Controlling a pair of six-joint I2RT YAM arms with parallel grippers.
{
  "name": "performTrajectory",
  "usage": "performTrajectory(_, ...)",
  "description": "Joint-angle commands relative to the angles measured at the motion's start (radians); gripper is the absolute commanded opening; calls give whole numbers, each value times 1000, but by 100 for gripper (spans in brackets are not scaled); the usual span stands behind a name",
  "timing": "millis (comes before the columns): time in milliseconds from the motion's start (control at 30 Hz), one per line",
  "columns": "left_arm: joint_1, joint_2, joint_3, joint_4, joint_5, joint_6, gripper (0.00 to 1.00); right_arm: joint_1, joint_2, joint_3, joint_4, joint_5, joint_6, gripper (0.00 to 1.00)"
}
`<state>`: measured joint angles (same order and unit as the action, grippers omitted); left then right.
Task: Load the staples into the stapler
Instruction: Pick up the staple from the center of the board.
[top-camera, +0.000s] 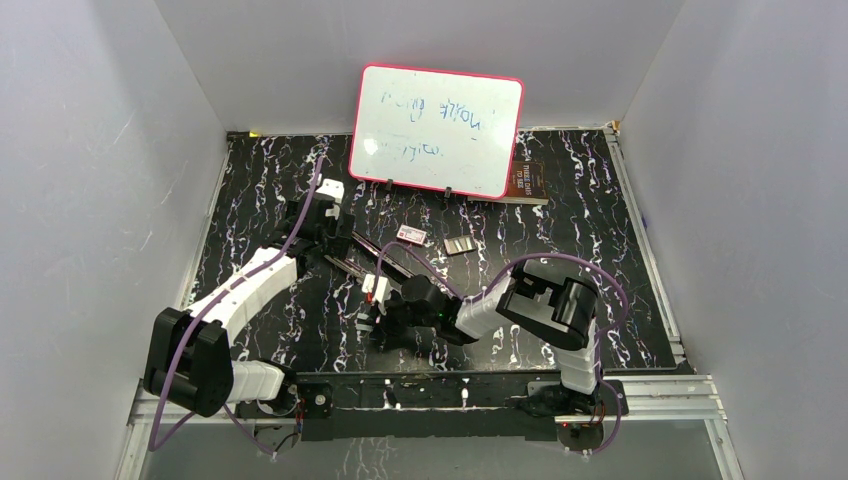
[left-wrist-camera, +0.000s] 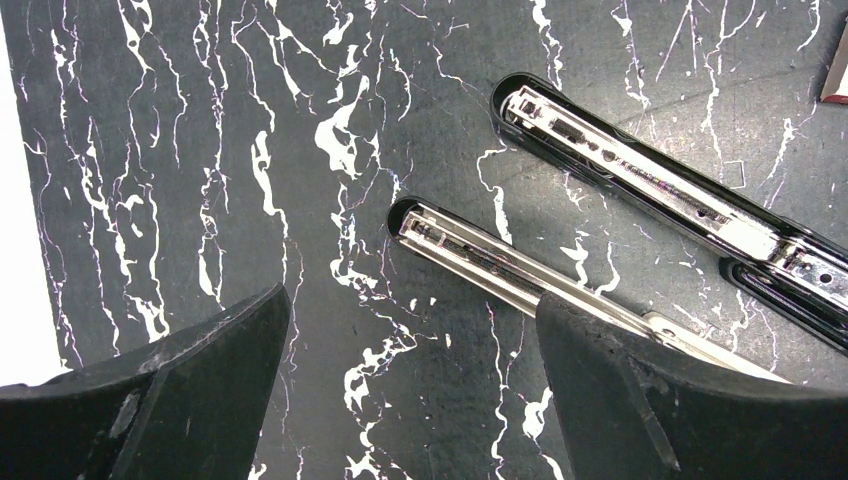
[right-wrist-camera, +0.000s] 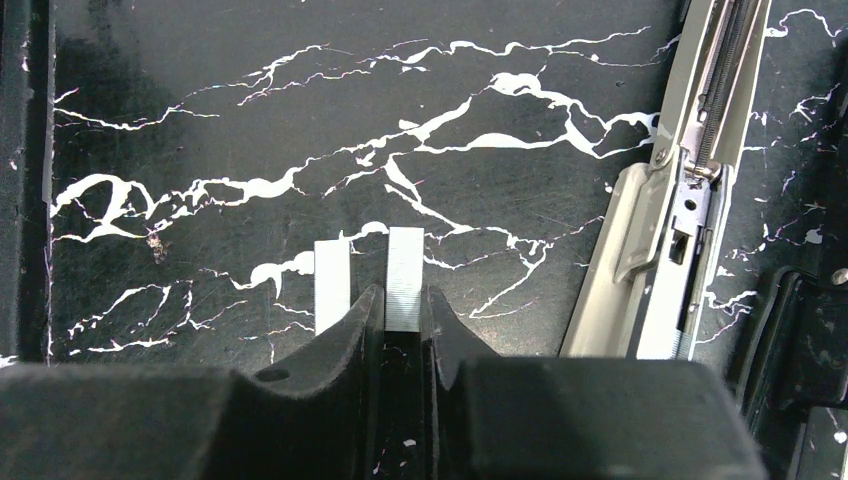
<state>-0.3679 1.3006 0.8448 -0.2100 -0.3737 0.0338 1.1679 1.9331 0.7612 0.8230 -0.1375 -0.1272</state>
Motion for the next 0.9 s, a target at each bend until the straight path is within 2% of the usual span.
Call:
performTrajectory(0,-5,-37,11,-5,-4,8,92,-1,71,-52,-218,48,-16,21)
performTrajectory(167,-7,-36,11,-3,-2,7,92,-2,36,-20,-266,52,-38,13)
performTrajectory(367,-6,-36,12,-2,-2,7,93,-1,-10,42,-249,63,-36,0)
performTrajectory(600,-7,-38,13,-1,-3,7,92,-18,-73,103,-174,81,-38,0)
performTrajectory(867,-6,-40,11,1,-2,7,93,-68,-279,87,-269,95,12,0)
